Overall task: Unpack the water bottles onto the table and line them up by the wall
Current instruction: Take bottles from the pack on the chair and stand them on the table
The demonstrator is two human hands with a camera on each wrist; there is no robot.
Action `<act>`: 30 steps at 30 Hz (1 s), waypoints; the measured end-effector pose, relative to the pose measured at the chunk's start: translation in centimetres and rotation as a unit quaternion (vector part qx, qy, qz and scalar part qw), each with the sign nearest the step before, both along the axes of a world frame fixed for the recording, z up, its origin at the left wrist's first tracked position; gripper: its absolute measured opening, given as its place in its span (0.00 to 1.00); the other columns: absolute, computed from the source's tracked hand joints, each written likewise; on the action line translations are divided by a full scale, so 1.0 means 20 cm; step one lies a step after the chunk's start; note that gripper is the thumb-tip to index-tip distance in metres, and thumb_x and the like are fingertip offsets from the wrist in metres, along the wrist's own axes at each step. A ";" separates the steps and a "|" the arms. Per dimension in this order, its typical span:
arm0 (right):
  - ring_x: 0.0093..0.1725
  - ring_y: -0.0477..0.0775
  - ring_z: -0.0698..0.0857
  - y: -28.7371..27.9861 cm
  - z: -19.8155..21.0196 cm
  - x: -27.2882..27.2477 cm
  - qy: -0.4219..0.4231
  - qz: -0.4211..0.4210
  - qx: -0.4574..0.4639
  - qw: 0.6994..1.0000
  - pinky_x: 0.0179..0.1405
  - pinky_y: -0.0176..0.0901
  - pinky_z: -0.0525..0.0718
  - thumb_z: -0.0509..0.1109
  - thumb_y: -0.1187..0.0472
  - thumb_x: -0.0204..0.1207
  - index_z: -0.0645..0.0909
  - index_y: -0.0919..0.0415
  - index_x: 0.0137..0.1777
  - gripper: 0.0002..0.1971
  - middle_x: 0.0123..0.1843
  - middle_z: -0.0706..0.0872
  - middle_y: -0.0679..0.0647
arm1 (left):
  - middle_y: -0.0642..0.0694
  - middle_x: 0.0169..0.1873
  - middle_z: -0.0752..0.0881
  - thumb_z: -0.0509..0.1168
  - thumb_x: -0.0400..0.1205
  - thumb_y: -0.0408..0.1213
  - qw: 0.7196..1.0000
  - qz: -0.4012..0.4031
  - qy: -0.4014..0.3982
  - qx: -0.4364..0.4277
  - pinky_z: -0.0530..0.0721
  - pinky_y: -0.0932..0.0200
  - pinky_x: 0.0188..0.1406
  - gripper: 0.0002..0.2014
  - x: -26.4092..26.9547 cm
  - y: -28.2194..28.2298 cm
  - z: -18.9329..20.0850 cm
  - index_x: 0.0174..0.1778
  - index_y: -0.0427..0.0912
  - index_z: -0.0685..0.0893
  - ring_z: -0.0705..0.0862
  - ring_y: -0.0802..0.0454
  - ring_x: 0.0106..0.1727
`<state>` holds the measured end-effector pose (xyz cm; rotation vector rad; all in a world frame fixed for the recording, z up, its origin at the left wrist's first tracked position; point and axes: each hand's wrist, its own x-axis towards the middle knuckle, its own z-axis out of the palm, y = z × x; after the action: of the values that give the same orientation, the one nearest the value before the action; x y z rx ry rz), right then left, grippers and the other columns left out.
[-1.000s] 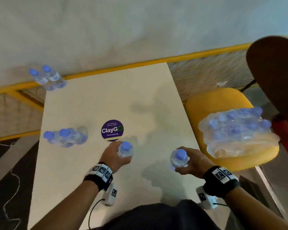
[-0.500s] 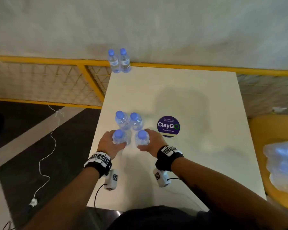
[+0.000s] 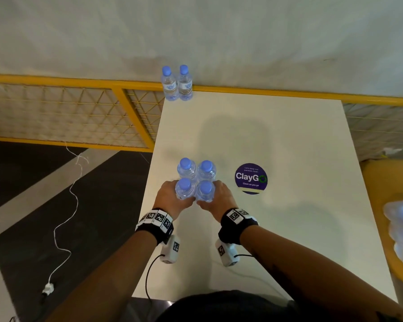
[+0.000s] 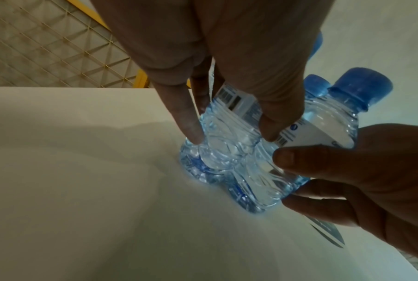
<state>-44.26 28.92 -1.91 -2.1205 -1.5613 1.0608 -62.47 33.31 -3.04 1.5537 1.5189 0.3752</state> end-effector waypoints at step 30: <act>0.45 0.43 0.88 -1.20 -0.07 1.57 0.023 -0.140 -0.090 0.986 0.47 0.38 0.84 0.78 0.44 0.72 0.84 0.51 0.53 0.15 0.48 0.89 0.44 | 0.51 0.55 0.91 0.75 0.78 0.56 0.897 -0.395 0.152 -0.126 0.86 0.54 0.59 0.18 1.42 -0.59 0.08 0.58 0.50 0.87 0.87 0.51 0.54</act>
<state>-12.83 4.93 -3.26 -2.3288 -1.1399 1.1782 -34.02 21.53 -1.50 1.9116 0.9661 -0.5307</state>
